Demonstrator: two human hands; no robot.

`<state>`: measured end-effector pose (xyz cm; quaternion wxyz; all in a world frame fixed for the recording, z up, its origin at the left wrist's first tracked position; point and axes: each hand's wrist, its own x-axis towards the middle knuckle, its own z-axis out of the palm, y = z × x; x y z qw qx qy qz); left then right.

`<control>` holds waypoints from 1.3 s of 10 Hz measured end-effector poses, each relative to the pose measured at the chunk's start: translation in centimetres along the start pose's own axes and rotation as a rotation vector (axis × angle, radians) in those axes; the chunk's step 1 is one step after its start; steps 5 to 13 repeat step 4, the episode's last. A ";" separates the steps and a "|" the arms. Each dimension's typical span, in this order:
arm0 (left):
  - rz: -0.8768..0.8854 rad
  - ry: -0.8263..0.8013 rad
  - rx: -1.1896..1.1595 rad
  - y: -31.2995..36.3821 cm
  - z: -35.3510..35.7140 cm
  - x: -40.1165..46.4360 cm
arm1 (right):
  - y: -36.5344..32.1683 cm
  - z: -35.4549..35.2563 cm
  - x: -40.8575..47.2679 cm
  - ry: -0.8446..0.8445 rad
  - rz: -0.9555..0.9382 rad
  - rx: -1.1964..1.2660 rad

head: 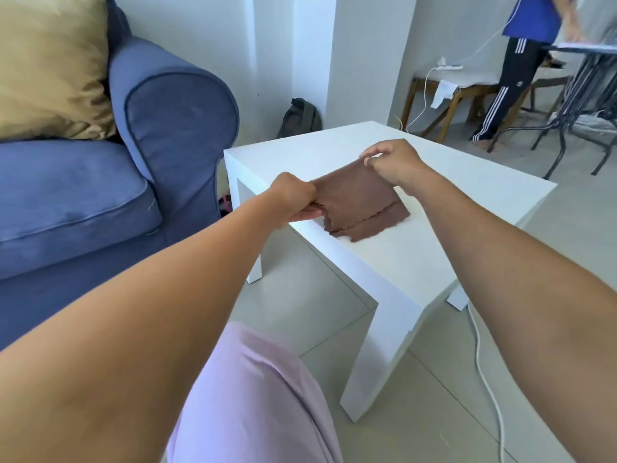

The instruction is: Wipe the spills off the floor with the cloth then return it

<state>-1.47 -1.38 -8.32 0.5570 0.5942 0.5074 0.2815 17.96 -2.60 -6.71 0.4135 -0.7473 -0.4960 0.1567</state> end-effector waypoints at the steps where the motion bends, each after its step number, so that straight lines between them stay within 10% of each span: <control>1: 0.034 0.109 0.137 -0.6 0.3 1.2 | 0.9 1.0 0.6 0.020 0.035 0.016; 3: 0.178 0.216 0.539 -2.2 0.1 1.9 | 2.2 2.9 0.7 0.038 0.008 -0.124; 13: 0.187 0.258 0.557 -2.7 -0.8 1.9 | 2.2 3.5 0.7 0.037 0.043 -0.274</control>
